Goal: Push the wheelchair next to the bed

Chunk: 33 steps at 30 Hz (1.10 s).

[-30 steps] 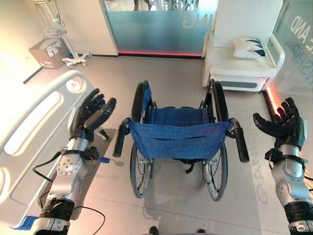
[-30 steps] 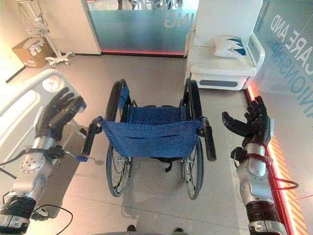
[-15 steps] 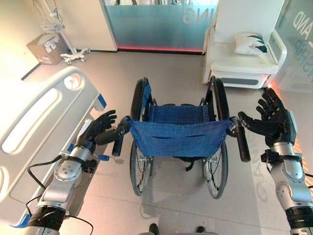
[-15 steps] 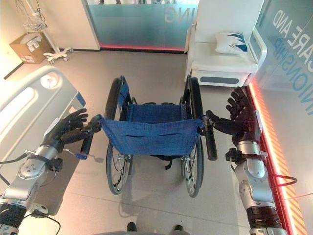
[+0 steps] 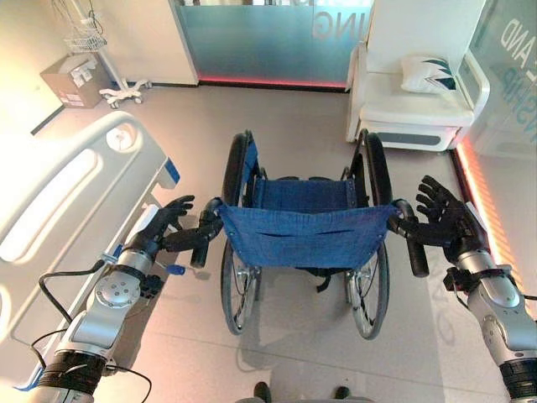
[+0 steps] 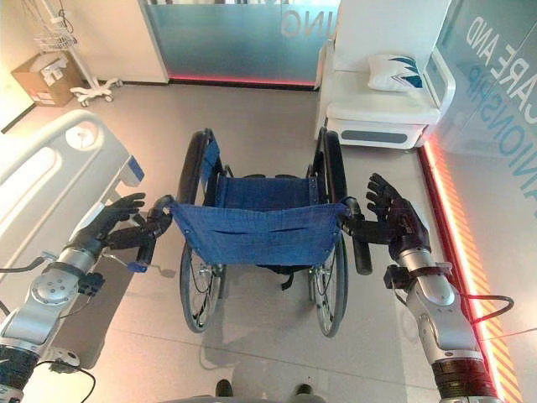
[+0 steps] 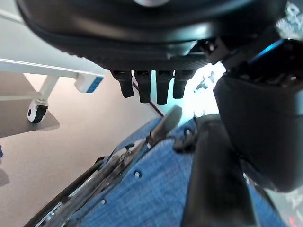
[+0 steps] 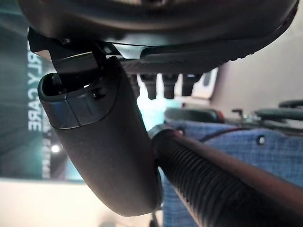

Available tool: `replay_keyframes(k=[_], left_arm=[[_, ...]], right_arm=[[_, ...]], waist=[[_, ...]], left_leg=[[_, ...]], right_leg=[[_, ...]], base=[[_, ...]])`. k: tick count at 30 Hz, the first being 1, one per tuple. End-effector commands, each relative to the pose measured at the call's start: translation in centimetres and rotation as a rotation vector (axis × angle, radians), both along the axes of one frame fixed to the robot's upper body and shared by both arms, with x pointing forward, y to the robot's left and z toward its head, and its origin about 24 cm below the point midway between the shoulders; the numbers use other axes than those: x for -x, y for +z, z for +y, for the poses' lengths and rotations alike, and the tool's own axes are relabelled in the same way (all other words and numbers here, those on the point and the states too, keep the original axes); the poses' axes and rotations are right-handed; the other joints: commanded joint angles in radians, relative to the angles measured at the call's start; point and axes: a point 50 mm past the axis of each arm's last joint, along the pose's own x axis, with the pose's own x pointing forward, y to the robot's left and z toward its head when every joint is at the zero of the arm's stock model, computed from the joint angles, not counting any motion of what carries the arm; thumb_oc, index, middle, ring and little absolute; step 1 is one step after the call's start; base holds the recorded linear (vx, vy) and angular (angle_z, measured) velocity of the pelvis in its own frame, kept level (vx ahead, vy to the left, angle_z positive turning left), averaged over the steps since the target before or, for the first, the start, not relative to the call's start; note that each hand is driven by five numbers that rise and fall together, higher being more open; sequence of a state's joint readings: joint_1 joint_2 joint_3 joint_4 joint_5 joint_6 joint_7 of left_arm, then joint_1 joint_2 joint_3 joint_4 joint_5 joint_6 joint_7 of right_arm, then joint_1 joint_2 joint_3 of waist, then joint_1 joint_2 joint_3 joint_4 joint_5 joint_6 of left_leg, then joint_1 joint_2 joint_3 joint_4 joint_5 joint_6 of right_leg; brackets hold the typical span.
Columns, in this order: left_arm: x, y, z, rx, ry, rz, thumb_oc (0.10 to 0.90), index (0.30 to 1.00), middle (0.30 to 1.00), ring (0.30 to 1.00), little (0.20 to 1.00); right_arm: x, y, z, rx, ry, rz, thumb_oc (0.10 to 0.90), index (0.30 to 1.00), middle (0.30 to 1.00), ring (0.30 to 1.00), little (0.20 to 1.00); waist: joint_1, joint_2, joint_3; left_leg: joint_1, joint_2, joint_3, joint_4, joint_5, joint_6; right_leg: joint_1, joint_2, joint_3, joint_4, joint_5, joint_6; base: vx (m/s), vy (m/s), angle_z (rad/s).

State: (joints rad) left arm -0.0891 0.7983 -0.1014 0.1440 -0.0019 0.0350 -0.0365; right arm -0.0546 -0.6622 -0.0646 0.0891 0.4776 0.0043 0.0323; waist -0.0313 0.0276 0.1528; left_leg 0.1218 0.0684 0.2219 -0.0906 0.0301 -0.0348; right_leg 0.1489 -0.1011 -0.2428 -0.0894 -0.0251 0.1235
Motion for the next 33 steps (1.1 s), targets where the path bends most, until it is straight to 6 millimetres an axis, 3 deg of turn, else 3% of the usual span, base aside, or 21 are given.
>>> replay_keyframes(k=[1, 11, 20, 28, 33], left_arm=[[-1.5, 3.5, 1.2, -0.188, -0.005, -0.066, 0.800, 0.900, 0.900, 0.900, 0.900], [-2.3, 2.9, 1.5, -0.233, 0.025, 0.013, 0.800, 0.900, 0.900, 0.900, 0.900], [-4.8, 3.2, 1.7, -0.318, 0.061, 0.137, 0.800, 0.900, 0.900, 0.900, 0.900], [-5.6, 2.8, 1.6, -0.329, 0.078, 0.197, 0.800, 0.900, 0.900, 0.900, 0.900], [-5.1, 2.3, 2.4, -0.342, 0.100, 0.212, 0.800, 0.900, 0.900, 0.900, 0.900]], right_arm=[[-1.6, 4.9, 0.4, 0.175, 0.083, -0.127, 0.800, 0.900, 0.900, 0.900, 0.900], [-1.9, 4.3, -0.5, 0.305, 0.056, 0.003, 0.800, 0.900, 0.900, 0.900, 0.900], [-4.7, 2.0, 0.4, 0.428, 0.156, 0.310, 0.800, 0.900, 0.900, 0.900, 0.900], [-5.9, 2.3, 0.1, 0.482, 0.152, 0.426, 0.800, 0.900, 0.900, 0.900, 0.900], [-5.6, 3.0, -1.4, 0.606, 0.103, 0.489, 0.800, 0.900, 0.900, 0.900, 0.900]], waist=[[-0.010, -0.035, -0.045], [-0.025, -0.044, -0.038], [-0.016, -0.048, -0.037], [-0.007, -0.054, -0.035], [-0.008, -0.060, -0.034]], left_leg=[[0.042, -0.033, 0.040, 0.003, -0.044, 0.011], [0.043, -0.034, 0.050, 0.003, -0.043, 0.012], [0.039, -0.037, 0.040, 0.003, -0.038, 0.008], [0.036, -0.039, 0.027, 0.003, -0.038, 0.006], [0.034, -0.042, 0.028, 0.003, -0.040, 0.007]], right_leg=[[-0.014, 0.019, 0.017, 0.002, 0.056, -0.016], [-0.020, 0.019, 0.024, 0.002, 0.064, -0.010], [-0.019, 0.020, 0.022, 0.002, 0.066, -0.012], [-0.020, 0.022, 0.022, 0.002, 0.066, -0.015], [-0.023, 0.024, 0.029, 0.002, 0.067, -0.014]], base=[[-0.01, 0.004, -0.04], [-0.01, -0.001, -0.01], [0.00, 0.001, 0.00], [0.00, 0.000, 0.00], [0.00, 0.000, 0.00]])
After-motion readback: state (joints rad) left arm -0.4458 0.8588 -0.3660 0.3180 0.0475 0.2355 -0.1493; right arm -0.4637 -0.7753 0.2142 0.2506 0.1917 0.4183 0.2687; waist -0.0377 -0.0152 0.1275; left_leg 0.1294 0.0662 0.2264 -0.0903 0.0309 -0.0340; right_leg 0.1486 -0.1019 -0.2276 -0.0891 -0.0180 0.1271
